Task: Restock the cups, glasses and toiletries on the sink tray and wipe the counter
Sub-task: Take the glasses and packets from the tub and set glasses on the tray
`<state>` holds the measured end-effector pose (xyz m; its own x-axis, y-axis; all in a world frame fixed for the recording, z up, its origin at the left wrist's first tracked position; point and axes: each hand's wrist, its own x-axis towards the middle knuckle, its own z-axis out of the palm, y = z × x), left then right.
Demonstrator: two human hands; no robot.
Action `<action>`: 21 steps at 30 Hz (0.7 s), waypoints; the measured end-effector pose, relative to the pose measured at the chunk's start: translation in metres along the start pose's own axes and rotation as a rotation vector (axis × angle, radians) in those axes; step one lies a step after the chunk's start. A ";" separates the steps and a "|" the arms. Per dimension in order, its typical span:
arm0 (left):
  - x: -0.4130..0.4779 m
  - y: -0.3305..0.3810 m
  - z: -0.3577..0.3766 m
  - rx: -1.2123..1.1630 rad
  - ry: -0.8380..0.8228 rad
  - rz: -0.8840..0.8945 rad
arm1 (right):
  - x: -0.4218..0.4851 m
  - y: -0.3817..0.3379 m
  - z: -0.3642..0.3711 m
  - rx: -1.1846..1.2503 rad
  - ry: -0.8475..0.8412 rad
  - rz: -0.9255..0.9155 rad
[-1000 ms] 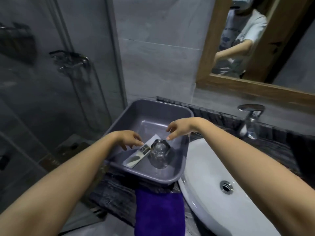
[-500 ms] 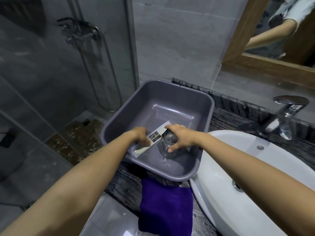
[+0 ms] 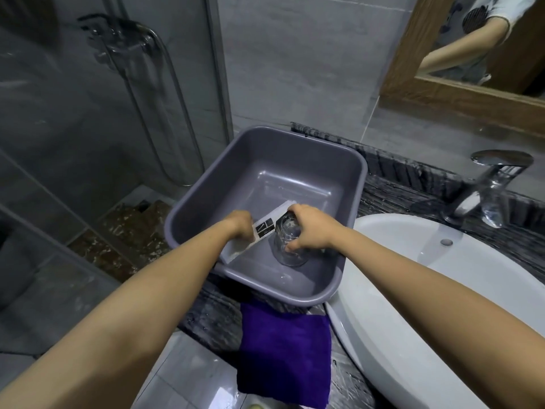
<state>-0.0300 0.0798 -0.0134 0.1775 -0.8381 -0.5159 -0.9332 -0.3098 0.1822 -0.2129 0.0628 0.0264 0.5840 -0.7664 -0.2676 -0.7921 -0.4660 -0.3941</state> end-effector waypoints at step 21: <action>-0.050 0.049 -0.077 -0.715 0.307 0.234 | -0.077 -0.003 -0.116 0.133 0.312 0.096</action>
<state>-0.0605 0.0718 0.0857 0.1776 -0.9703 -0.1644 -0.5497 -0.2363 0.8012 -0.2762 0.0722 0.1502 0.4092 -0.9118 -0.0354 -0.7988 -0.3392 -0.4969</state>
